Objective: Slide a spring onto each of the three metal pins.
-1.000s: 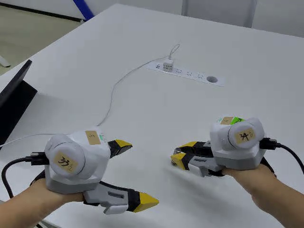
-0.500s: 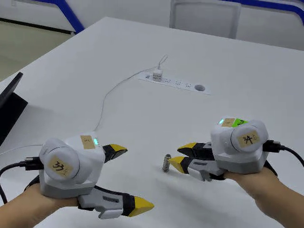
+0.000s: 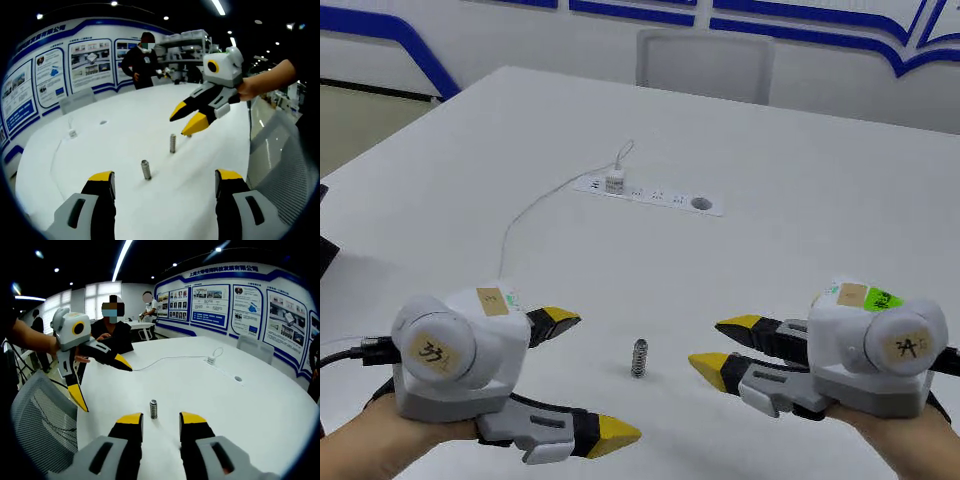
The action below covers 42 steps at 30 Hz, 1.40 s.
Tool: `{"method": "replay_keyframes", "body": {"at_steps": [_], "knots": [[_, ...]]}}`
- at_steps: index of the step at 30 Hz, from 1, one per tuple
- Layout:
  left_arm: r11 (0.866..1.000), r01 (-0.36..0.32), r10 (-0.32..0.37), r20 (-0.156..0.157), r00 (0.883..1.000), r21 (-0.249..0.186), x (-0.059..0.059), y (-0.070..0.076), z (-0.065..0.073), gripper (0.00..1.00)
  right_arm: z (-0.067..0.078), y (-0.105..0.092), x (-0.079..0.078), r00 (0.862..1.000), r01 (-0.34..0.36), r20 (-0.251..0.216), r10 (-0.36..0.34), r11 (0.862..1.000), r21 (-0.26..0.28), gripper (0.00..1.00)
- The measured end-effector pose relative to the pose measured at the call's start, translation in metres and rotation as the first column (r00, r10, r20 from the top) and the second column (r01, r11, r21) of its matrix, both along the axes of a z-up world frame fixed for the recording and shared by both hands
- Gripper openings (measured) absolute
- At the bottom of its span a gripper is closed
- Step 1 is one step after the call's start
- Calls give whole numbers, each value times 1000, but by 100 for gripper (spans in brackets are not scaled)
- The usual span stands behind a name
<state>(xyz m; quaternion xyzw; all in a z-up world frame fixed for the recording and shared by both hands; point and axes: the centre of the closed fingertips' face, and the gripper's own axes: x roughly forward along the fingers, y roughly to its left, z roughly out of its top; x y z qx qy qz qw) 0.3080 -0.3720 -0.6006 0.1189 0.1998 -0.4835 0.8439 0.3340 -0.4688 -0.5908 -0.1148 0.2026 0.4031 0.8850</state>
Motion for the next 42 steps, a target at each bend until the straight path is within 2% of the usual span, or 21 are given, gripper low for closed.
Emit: {"method": "replay_keyframes", "body": {"at_steps": [5, 9, 11, 14, 19, 26, 28, 32, 35, 37, 42], "knots": [[1000, -11, 11, 2, 1000, -14, 0, 3, 4, 85, -3, -37, -11, 997, 80, -13, -80, 997, 12, 31], [999, -23, 23, 1, 1000, -30, 0, 5, 8, 85, -5, -66, -20, 988, 153, -26, -153, 988, 28, 33], [999, -27, 28, 1, 1000, -38, 0, 5, 9, 85, -6, -82, -25, 980, 199, -36, -197, 979, 34, 34], [998, -30, 30, 4, 1000, -46, 1, 5, 12, 86, -4, -104, -30, 958, 283, -59, -279, 955, 86, 37], [997, -40, 40, -3, 999, -64, 1, 7, 13, 88, -3, -130, -41, 942, 334, -57, -330, 939, 87, 41], [996, -50, 49, -7, 999, -75, 0, 10, 12, 96, -1, -150, -53, 939, 343, -2, -344, 937, 64, 45], [997, -49, 49, -10, 999, -66, -1, 11, 10, 100, 0, -152, -55, 938, 346, 7, -347, 936, 67, 53], [997, -54, 53, -16, 998, -51, -2, 14, 6, 100, -1, -150, -59, 943, 330, 26, -331, 943, 52, 66], [997, -62, 61, -26, 998, -48, -2, 15, 3, 100, -3, -147, -60, 942, 334, 26, -336, 941, 57, 79], [997, -62, 61, -25, 998, -44, -2, 15, 3, 100, -5, -145, -62, 941, 335, 24, -337, 940, 65, 82], [997, -63, 62, -27, 998, -39, -2, 15, 1, 100, -12, -143, -64, 941, 337, 18, -338, 940, 42, 88]]}}
